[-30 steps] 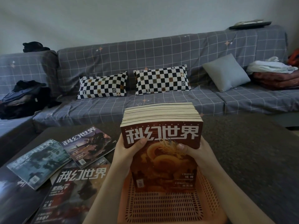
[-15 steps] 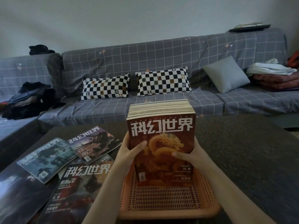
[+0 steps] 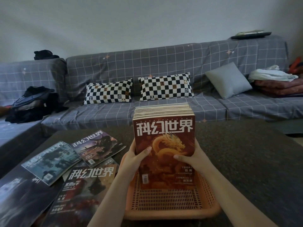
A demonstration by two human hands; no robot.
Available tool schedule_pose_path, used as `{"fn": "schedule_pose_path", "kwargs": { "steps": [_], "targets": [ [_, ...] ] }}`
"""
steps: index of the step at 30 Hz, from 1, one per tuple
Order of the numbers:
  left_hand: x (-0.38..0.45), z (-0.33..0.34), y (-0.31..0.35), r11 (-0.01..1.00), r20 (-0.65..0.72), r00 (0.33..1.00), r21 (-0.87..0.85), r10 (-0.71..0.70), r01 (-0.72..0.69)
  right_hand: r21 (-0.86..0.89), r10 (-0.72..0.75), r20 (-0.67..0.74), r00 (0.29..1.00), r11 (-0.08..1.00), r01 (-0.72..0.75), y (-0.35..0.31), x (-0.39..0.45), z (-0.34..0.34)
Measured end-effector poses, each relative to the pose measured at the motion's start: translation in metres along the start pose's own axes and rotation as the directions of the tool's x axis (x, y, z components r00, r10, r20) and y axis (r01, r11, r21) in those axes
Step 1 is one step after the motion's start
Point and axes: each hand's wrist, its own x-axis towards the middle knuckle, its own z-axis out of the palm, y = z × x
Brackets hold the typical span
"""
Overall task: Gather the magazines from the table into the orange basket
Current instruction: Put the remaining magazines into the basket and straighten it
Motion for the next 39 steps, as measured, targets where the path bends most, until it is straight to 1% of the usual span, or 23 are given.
{"fn": "schedule_pose_path", "kwargs": {
  "steps": [4, 7, 9, 12, 14, 15, 18, 21, 23, 25, 27, 29, 33, 36, 39],
  "targets": [
    [-0.013, -0.002, 0.005, 0.985, -0.024, 1.000, 0.170, 0.011, -0.007, -0.011, 0.026, -0.032, 0.999, 1.000, -0.027, -0.006, -0.004, -0.002],
    [-0.029, -0.001, 0.004, 0.956, -0.051, 0.999, 0.294, 0.005, 0.010, -0.063, 0.072, -0.059, 0.996, 0.995, -0.075, -0.005, -0.012, -0.003],
    [-0.040, -0.001, 0.001, 0.937, -0.077, 0.997, 0.350, 0.012, 0.016, -0.102, 0.102, -0.081, 0.992, 0.989, -0.110, -0.002, -0.021, 0.000],
    [-0.059, -0.001, -0.002, 0.906, -0.102, 0.993, 0.424, 0.064, -0.015, -0.138, 0.096, -0.138, 0.986, 0.984, -0.115, 0.001, -0.039, 0.005],
    [-0.071, 0.001, -0.003, 0.884, -0.120, 0.984, 0.463, 0.129, -0.059, -0.161, 0.059, -0.191, 0.980, 0.983, -0.090, 0.000, -0.053, 0.009],
    [-0.077, 0.002, -0.004, 0.867, -0.138, 0.979, 0.495, 0.146, -0.060, -0.183, 0.011, -0.212, 0.977, 0.982, -0.051, 0.000, -0.061, 0.011],
    [-0.093, 0.004, -0.007, 0.777, -0.204, 0.965, 0.629, 0.166, -0.001, -0.230, -0.104, -0.262, 0.960, 0.972, 0.043, -0.003, -0.080, 0.020],
    [-0.110, 0.007, -0.006, 0.724, -0.194, 0.966, 0.690, 0.173, 0.008, -0.206, -0.147, -0.301, 0.942, 0.975, 0.086, -0.005, -0.093, 0.029],
    [-0.120, 0.008, -0.005, 0.703, -0.166, 0.966, 0.711, 0.200, -0.023, -0.238, -0.127, -0.307, 0.943, 0.970, 0.053, -0.006, -0.100, 0.034],
    [-0.128, 0.008, -0.003, 0.684, -0.147, 0.962, 0.727, 0.229, -0.051, -0.298, -0.128, -0.277, 0.952, 0.954, 0.042, -0.008, -0.105, 0.041],
    [-0.134, 0.007, -0.001, 0.683, -0.142, 0.957, 0.727, 0.255, -0.074, -0.322, -0.157, -0.195, 0.968, 0.943, 0.088, -0.012, -0.110, 0.050],
    [-0.140, 0.003, 0.002, 0.702, -0.156, 0.952, 0.708, 0.263, -0.078, -0.307, -0.178, -0.101, 0.979, 0.941, 0.139, -0.019, -0.114, 0.061],
    [-0.151, -0.014, 0.004, 0.753, -0.214, 0.940, 0.655, 0.264, -0.062, -0.258, -0.203, 0.034, 0.979, 0.944, 0.205, -0.035, -0.121, 0.084],
    [-0.159, -0.035, 0.003, 0.788, -0.265, 0.925, 0.614, 0.274, -0.057, -0.211, -0.221, 0.093, 0.971, 0.949, 0.236, -0.045, -0.125, 0.103],
    [-0.167, -0.060, 0.001, 0.799, -0.354, 0.892, 0.601, 0.282, -0.015, -0.173, -0.250, 0.150, 0.957, 0.946, 0.274, -0.055, -0.129, 0.129]
  ]
}}
